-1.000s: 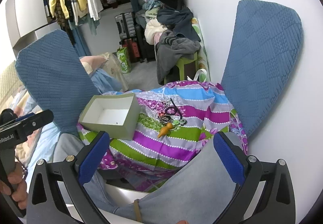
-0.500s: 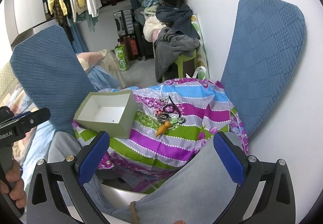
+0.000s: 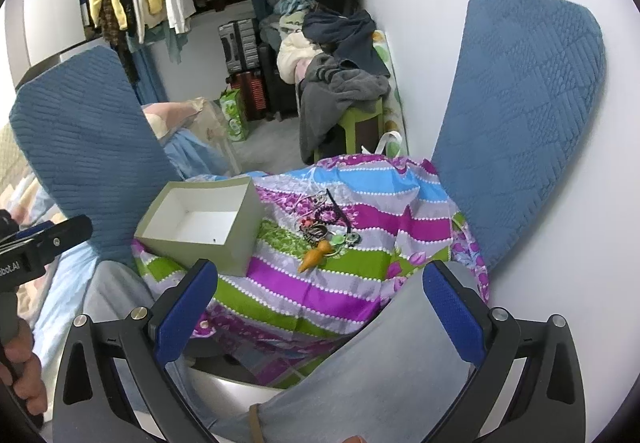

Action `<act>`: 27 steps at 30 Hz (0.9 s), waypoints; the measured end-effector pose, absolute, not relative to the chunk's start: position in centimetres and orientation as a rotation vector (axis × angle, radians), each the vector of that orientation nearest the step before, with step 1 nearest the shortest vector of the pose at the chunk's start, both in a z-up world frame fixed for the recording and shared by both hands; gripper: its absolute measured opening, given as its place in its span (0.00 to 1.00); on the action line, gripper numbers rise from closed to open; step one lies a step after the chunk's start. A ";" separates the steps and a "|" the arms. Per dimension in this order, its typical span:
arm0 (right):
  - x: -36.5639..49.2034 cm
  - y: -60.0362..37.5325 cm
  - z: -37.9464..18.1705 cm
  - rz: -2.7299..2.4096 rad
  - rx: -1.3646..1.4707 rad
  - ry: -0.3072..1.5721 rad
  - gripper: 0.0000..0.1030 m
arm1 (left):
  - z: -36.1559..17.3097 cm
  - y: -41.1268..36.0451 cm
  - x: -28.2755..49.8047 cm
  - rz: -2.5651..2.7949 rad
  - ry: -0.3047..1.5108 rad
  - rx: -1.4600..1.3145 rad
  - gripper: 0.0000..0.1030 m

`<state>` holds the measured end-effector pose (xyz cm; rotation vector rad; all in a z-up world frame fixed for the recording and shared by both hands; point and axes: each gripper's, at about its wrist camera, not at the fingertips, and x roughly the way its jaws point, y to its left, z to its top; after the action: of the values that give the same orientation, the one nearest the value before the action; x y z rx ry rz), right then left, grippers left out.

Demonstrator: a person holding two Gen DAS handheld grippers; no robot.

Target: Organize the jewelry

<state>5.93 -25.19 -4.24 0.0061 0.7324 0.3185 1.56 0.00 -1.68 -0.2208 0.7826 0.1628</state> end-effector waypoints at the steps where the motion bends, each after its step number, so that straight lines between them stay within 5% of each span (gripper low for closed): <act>1: 5.9 -25.2 -4.3 0.321 0.006 0.732 1.00 | -1.8 0.1 1.6 0.161 0.784 -0.228 1.00; 21: 6.6 -24.7 -5.2 0.379 0.008 0.757 0.98 | -3.3 0.4 1.9 0.174 0.820 -0.257 1.00; 27: 7.2 -24.8 -5.8 0.379 0.021 0.765 0.78 | -3.9 0.4 2.7 0.166 0.831 -0.273 0.99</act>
<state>7.16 -24.80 -5.77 0.0213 0.7650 0.3794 2.66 0.42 -3.86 -0.2726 0.8309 0.1662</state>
